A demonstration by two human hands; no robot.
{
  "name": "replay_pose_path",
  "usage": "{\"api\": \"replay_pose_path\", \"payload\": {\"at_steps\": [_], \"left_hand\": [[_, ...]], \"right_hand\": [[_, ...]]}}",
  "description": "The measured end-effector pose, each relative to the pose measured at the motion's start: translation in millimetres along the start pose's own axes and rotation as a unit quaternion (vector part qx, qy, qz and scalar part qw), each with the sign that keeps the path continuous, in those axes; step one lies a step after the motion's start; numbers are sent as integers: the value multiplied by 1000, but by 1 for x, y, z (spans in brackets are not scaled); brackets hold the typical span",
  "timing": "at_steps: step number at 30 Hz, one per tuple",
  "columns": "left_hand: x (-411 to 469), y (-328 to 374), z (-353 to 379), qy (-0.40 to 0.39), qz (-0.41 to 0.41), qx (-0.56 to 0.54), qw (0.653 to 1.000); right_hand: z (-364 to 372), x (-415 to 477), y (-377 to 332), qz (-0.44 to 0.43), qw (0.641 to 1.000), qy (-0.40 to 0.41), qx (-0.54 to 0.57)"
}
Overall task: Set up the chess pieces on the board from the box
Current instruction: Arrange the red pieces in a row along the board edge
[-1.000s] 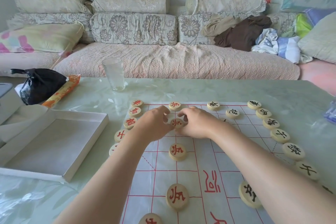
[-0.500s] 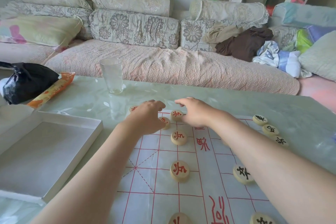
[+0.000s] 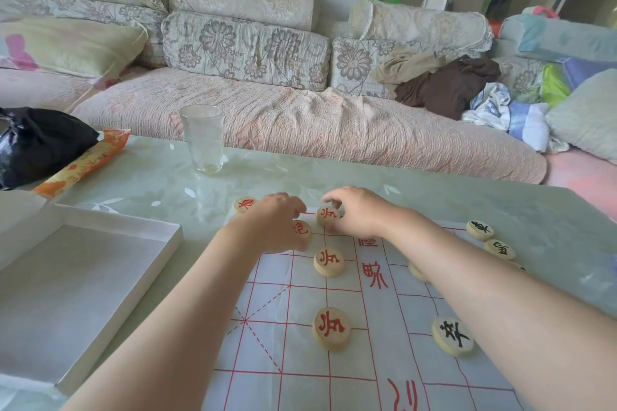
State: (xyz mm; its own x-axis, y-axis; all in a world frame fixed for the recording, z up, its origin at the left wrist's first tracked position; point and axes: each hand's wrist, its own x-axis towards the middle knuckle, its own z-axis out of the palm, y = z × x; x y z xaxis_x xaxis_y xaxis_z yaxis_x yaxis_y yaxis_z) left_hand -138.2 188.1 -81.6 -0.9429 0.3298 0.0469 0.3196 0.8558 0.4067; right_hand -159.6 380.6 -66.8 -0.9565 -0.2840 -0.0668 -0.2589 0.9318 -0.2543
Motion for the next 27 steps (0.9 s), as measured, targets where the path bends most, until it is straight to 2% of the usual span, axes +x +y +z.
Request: {"api": "replay_pose_path", "payload": {"at_steps": [8, 12, 15, 20, 27], "left_hand": [[1, -12, -1, -26, -27, -13, 999], [-1, -15, 0, -11, -31, -11, 999], [-2, -15, -1, 13, -26, 39, 999], [-6, -23, -7, 41, -48, 27, 998], [-14, -24, -9, 47, -29, 51, 997]], "right_hand": [[1, 0, -4, 1, 1000, -2, 9], [3, -3, -11, -23, 998, 42, 29], [6, -3, -25, -70, 997, 16, 5], [7, -1, -41, -88, 996, -29, 4], [11, 0, -45, -70, 997, -11, -41]]}}
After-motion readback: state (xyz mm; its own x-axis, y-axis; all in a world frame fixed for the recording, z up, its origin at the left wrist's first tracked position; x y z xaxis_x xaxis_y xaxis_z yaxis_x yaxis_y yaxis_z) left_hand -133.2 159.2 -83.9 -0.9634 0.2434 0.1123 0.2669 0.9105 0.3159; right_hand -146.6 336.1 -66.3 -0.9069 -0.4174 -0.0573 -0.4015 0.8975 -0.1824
